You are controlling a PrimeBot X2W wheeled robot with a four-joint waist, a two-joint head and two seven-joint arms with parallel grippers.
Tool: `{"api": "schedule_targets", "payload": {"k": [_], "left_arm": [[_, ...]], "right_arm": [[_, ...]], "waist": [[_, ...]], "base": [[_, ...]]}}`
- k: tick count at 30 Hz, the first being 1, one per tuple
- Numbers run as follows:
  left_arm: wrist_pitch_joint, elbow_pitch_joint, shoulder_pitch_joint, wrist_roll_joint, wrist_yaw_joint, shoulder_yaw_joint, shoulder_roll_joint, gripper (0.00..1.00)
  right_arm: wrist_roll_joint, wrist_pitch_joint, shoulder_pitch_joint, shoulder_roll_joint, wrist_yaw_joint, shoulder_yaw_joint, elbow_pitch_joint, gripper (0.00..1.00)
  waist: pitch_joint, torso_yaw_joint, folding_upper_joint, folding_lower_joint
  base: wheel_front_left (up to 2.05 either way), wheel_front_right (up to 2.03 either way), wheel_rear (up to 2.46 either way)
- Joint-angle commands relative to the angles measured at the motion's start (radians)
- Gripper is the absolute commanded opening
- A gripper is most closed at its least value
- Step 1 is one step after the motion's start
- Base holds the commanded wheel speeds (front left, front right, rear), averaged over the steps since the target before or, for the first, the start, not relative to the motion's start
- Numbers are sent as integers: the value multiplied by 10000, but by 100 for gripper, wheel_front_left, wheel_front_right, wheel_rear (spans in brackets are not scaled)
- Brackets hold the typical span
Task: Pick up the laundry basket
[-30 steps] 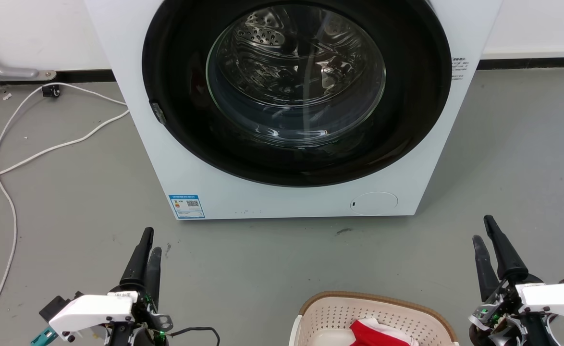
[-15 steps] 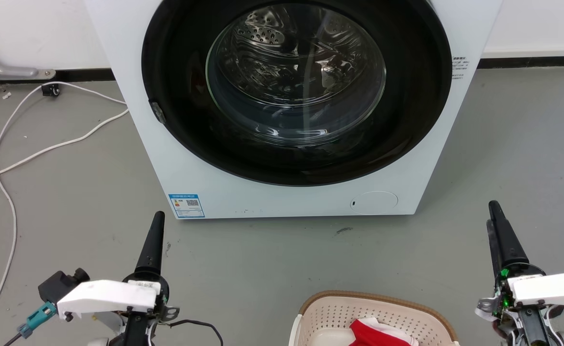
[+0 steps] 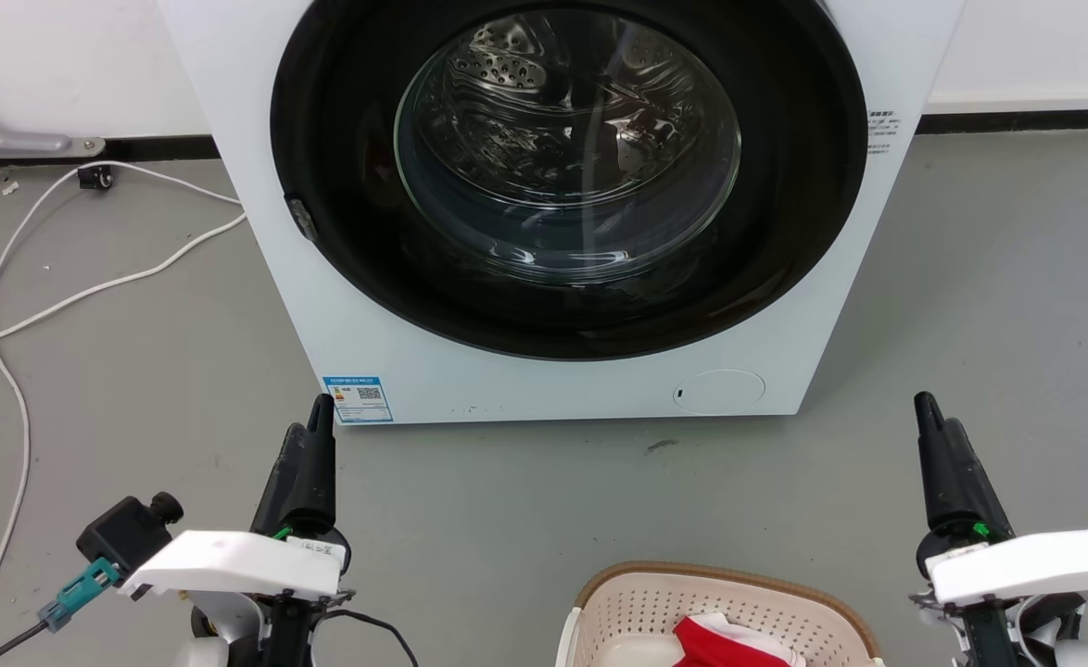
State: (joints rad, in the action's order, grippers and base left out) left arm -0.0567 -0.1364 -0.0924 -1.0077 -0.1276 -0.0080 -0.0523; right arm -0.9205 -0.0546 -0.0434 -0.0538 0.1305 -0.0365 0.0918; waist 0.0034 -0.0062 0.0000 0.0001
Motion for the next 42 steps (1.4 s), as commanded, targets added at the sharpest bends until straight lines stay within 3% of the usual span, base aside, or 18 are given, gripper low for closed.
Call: {"api": "schedule_targets", "payload": {"k": [1, 20, 42], "left_arm": [[-103, 184, -188, 373, -24, -51, -21, 100], [-685, 114, -50, 3144, 104, -427, -7, 100], [-1225, -329, -83, 5862, 319, -512, -34, 100]], "right_arm": [[468, -104, -55, -10, 1, 55, -203, 100], [4033, -532, 131, 6, 2, 303, -334, 100], [6647, -363, 397, 21, 2, 234, -516, 100]], "waist": [[3, -6, 0, 0], [-7, -35, 0, 0], [-26, -64, 0, 0]], "base": [[0, 0, 0], [0, 0, 0], [0, 0, 0]]}}
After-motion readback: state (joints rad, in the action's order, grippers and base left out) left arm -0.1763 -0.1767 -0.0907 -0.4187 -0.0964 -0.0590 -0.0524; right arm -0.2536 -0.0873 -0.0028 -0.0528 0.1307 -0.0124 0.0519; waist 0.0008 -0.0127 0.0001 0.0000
